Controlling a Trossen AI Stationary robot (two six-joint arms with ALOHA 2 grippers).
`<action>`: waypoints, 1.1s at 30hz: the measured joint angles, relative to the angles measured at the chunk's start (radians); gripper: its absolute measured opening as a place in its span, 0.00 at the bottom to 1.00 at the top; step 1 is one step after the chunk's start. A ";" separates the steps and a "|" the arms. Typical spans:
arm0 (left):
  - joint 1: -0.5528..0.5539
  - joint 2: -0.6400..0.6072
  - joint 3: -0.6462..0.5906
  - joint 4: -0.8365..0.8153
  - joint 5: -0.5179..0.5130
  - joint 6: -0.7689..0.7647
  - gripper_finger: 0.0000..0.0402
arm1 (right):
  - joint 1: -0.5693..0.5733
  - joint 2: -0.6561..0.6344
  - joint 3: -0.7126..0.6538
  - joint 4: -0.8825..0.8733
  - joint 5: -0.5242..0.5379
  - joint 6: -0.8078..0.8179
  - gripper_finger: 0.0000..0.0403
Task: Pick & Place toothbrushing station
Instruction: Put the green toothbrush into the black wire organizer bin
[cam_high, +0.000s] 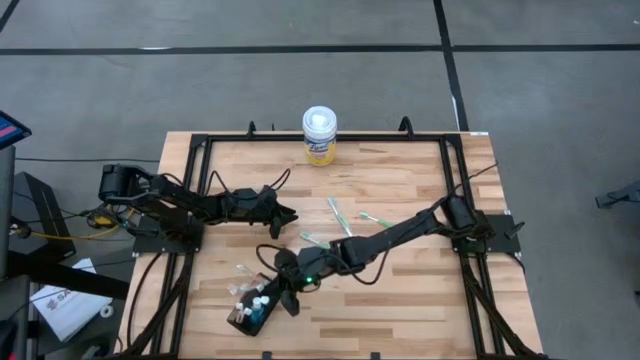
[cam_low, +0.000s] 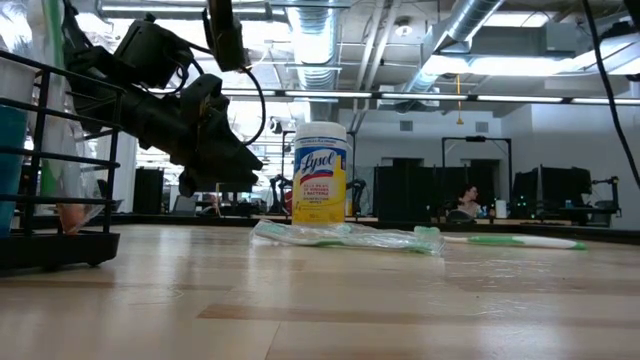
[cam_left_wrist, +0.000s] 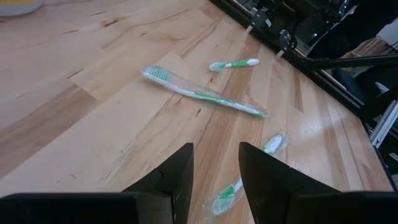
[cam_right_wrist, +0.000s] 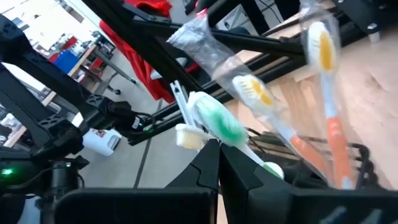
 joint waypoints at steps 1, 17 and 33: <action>0.000 0.000 0.000 0.000 0.000 0.000 0.31 | 0.000 0.000 0.000 -0.003 0.000 0.000 0.00; 0.000 0.000 0.000 0.000 0.000 0.000 0.31 | -0.001 0.000 0.000 -0.044 0.000 -0.027 0.00; 0.000 0.000 0.000 0.000 0.000 0.000 0.31 | -0.003 0.000 0.000 -0.092 -0.006 -0.057 0.00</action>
